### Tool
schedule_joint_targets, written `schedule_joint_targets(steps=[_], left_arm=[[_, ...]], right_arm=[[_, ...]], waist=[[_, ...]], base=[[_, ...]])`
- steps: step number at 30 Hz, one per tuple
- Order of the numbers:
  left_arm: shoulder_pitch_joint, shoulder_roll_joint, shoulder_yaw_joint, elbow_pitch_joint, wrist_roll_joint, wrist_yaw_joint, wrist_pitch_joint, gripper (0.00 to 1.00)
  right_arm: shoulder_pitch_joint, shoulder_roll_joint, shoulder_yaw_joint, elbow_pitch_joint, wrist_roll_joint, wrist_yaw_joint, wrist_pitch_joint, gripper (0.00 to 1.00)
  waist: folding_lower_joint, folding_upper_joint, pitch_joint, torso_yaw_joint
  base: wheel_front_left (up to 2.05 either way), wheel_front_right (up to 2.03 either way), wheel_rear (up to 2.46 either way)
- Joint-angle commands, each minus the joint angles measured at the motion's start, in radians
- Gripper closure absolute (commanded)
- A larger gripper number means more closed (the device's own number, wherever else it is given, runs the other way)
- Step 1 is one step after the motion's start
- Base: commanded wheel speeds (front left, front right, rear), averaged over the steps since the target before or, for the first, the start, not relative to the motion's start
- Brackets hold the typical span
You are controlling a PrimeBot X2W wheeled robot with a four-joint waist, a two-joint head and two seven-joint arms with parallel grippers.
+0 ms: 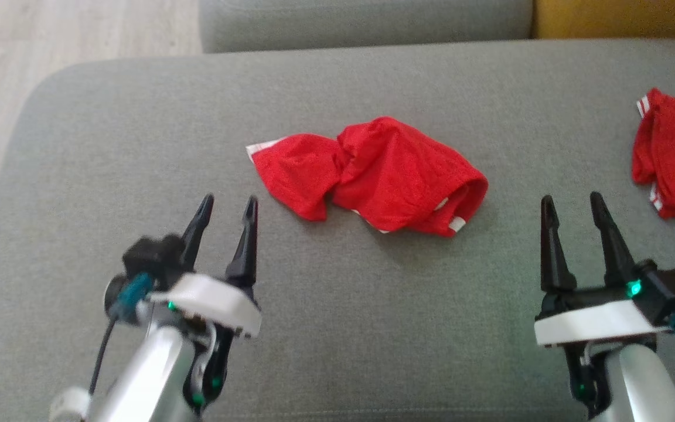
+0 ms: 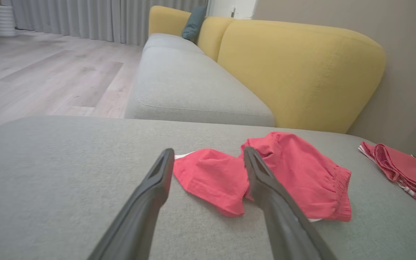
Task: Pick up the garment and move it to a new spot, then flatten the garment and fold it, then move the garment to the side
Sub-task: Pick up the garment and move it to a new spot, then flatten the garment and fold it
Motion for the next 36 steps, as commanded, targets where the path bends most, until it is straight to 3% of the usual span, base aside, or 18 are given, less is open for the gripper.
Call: schedule_joint_targets(steps=[1, 6, 14, 36], left_arm=[[-0.017, 0.019, 0.047, -0.045, 0.013, 0.008, -0.012, 0.00], [0.097, 0.006, 0.106, -0.117, 0.046, 0.024, -0.012, 0.00], [0.195, -0.023, 0.166, -0.167, 0.080, 0.012, -0.012, 0.00], [0.229, -0.064, 0.215, -0.169, 0.142, -0.031, -0.012, 0.00]], right_arm=[[-0.006, -0.004, 0.024, -0.029, -0.007, 0.007, -0.009, 0.00], [0.029, -0.004, 0.039, -0.023, 0.005, 0.007, -0.010, 0.00], [0.059, -0.004, 0.036, -0.011, 0.015, 0.007, -0.011, 0.00], [0.061, -0.004, 0.039, 0.005, 0.019, 0.007, -0.011, 0.00]], waist=[[0.0001, 0.0000, -0.024, 0.020], [0.0001, 0.0000, -0.050, 0.033], [0.0001, 0.0000, -0.069, 0.045], [0.0001, 0.0000, -0.070, 0.052]], base=[[0.00, 0.00, 0.00], [0.00, 0.00, 0.00], [0.00, 0.00, 0.00], [0.00, 0.00, 0.00]])
